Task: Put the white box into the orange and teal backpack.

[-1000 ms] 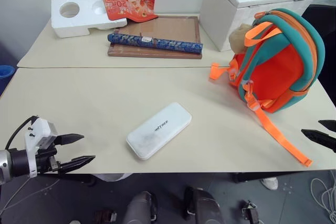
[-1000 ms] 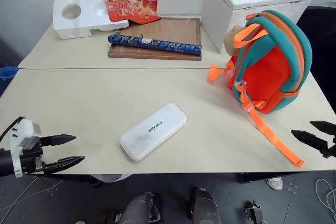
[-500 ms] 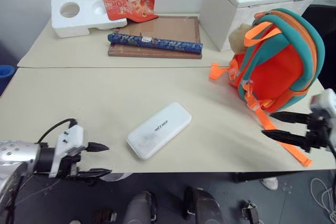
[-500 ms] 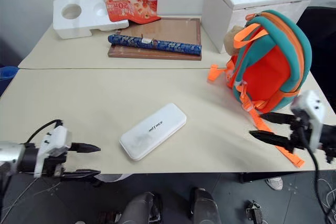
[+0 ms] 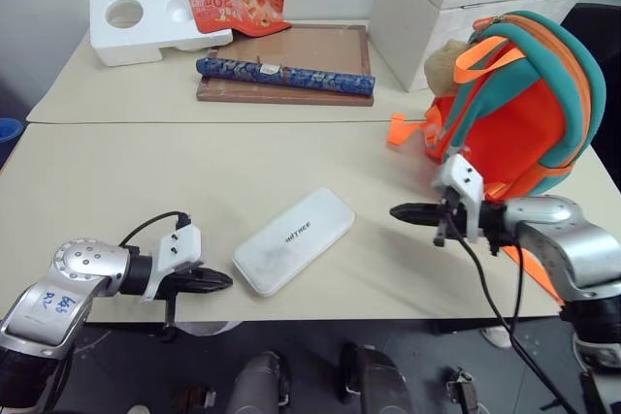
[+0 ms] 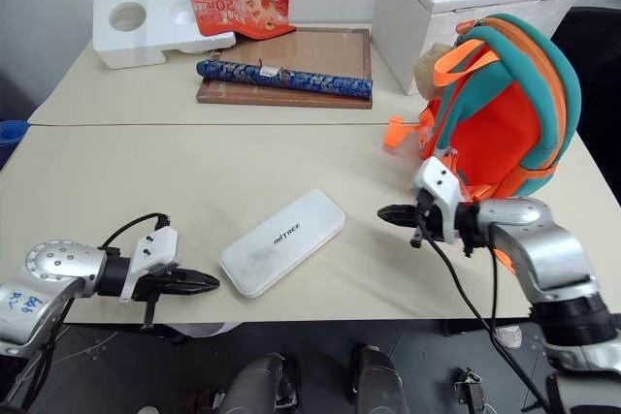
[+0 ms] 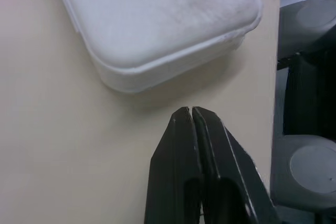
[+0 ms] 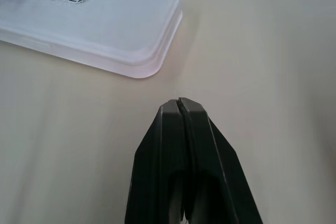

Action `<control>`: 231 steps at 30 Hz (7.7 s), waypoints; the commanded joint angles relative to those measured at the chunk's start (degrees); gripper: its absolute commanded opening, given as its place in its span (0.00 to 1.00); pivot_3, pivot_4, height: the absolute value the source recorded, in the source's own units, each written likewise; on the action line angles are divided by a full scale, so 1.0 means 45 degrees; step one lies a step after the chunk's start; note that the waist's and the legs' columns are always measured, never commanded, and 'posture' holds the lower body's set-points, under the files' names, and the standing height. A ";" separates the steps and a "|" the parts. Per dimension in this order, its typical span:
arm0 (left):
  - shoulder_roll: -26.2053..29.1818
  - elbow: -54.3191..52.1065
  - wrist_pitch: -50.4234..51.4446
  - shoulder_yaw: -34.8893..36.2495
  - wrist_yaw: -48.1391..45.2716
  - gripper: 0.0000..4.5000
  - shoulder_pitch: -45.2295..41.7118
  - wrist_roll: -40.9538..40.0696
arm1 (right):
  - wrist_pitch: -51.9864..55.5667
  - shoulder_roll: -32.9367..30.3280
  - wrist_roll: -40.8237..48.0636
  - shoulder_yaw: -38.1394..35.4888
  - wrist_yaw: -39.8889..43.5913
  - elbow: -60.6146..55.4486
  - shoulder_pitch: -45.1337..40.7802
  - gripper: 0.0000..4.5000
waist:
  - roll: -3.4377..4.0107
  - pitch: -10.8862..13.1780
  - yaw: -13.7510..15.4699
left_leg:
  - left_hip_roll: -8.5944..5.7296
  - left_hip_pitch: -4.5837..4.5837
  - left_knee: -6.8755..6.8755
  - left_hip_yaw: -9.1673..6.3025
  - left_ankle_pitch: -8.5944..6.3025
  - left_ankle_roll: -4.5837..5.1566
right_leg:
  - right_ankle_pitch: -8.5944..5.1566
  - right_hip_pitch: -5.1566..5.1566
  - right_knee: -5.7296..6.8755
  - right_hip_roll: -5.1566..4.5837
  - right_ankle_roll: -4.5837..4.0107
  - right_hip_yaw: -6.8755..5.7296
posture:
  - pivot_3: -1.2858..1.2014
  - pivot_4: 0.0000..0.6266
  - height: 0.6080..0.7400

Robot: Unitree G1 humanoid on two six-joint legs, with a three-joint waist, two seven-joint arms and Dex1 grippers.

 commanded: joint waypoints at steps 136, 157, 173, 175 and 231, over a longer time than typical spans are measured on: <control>-0.6889 0.4712 1.4774 0.7024 0.6647 0.31 -0.9524 -0.8529 | 0.3535 0.1901 0.0981 -0.6492 -0.5240 -0.3722 0.2049 0.69 | -0.0143 -0.0034 -0.0022 | 0.0033 0.0145 0.0157 0.0141 -0.0097 -0.0012 | -0.0008 0.0025 0.0158 -0.0004 0.0009 0.0346 | 0.52 0.24 1.00; -0.6133 0.3923 1.3442 0.7710 0.8469 0.31 -0.9594 -0.8955 | -0.2125 0.4603 -0.0231 -0.5611 -0.7664 0.6775 -0.5583 0.63 | -0.0143 -0.0030 -0.0368 | 0.0025 0.0141 0.0068 0.0178 -0.0070 -0.0035 | -0.0008 -0.0010 0.0173 0.0054 0.0009 0.0366 | 0.52 0.24 1.00; -0.3645 0.5434 1.0715 0.5908 0.6046 0.31 -1.0414 -0.8261 | 0.4950 -0.0542 0.6644 -0.4564 0.0772 -0.2109 -0.2293 0.01 | -0.0151 -0.0022 -0.0279 | 0.0029 0.0141 -0.0025 0.0186 -0.0052 -0.0057 | -0.0009 -0.0035 0.0115 0.0060 0.0008 0.0347 | 0.52 0.24 1.00; -0.3522 0.5837 1.0423 0.5741 0.5666 0.31 -1.0834 -0.8234 | 0.5865 -0.1463 0.7794 -0.5077 0.1326 -0.2280 -0.2270 0.01 | -0.0160 -0.0017 -0.0282 | 0.0018 0.0141 -0.0022 0.0187 -0.0050 -0.0049 | -0.0008 -0.0034 0.0116 0.0058 0.0010 0.0334 | 0.52 0.24 1.00; -0.6018 1.0206 -0.1674 -0.1911 -0.2714 0.31 -1.4019 0.0377 | 0.7363 -0.4502 1.1398 -0.6233 0.2169 -0.2547 -0.0712 0.01 | -0.0212 0.0013 0.0286 | -0.0007 -0.0058 0.0195 0.0183 -0.0082 0.0087 | 0.0030 -0.0152 0.0165 0.0036 0.0067 0.0250 | 0.52 0.24 1.00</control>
